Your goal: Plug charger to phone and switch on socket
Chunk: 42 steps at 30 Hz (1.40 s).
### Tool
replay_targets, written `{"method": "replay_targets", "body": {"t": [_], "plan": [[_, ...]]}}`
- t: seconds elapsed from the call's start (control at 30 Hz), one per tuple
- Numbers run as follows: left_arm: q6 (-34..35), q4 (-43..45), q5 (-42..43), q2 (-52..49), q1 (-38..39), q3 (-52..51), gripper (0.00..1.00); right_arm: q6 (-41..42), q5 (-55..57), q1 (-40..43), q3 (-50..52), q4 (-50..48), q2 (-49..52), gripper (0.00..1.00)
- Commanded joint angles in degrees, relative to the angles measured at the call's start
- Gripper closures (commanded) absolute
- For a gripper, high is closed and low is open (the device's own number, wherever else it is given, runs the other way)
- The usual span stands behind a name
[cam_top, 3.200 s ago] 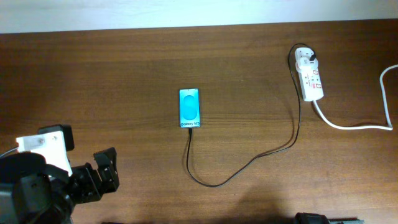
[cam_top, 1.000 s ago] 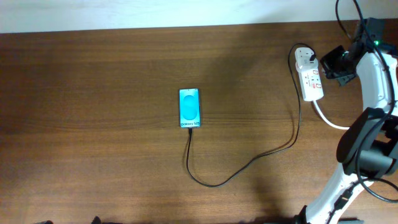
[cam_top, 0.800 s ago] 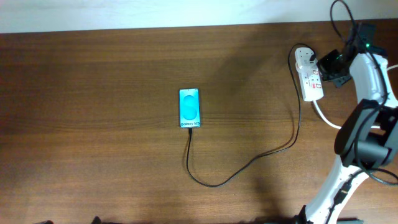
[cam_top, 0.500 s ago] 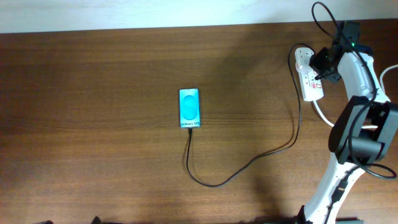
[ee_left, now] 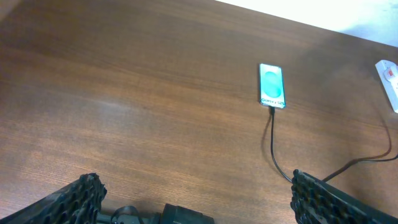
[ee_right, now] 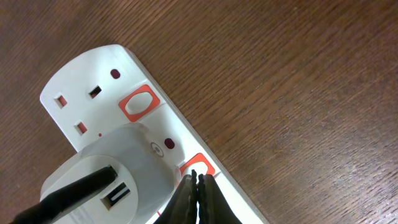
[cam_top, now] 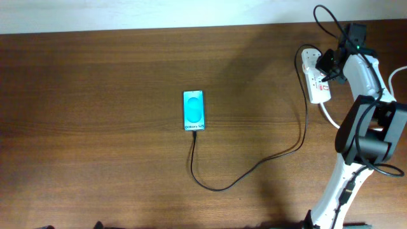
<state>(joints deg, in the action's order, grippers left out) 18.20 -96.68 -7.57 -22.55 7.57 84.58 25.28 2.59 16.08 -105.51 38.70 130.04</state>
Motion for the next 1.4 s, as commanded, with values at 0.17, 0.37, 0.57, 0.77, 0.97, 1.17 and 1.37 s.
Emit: {"method": "replay_targets", "body": {"t": [0.17, 0.37, 0.57, 0.77, 0.97, 1.17, 1.37], "plan": [[0.8, 0.0, -0.7, 0.1, 0.0, -0.2, 0.01, -2.6, 0.5, -0.2, -0.2, 0.2, 3.1, 0.96], [0.8, 0.0, -0.7, 0.1, 0.0, -0.2, 0.00, -2.6, 0.7, -0.8, -0.2, -1.4, 3.2, 0.96], [0.8, 0.0, -0.7, 0.1, 0.0, -0.2, 0.01, -2.3, 0.4, -0.8, -0.2, -2.3, 3.2, 0.96], [0.8, 0.0, -0.7, 0.1, 0.0, -0.2, 0.01, -2.4, -1.5, -0.8, -0.2, -1.2, 3.5, 0.96], [0.8, 0.0, -0.7, 0.1, 0.0, -0.2, 0.00, -4.3, -1.8, -2.6, -0.2, -0.1, 5.1, 0.96], [0.8, 0.0, -0.7, 0.1, 0.0, -0.2, 0.00, -5.6, 1.3, -4.9, -0.2, -0.6, 5.1, 0.96], [0.8, 0.0, -0.7, 0.1, 0.0, -0.2, 0.01, -5.6, -1.5, -6.4, -0.2, -0.4, 5.7, 0.96]]}}
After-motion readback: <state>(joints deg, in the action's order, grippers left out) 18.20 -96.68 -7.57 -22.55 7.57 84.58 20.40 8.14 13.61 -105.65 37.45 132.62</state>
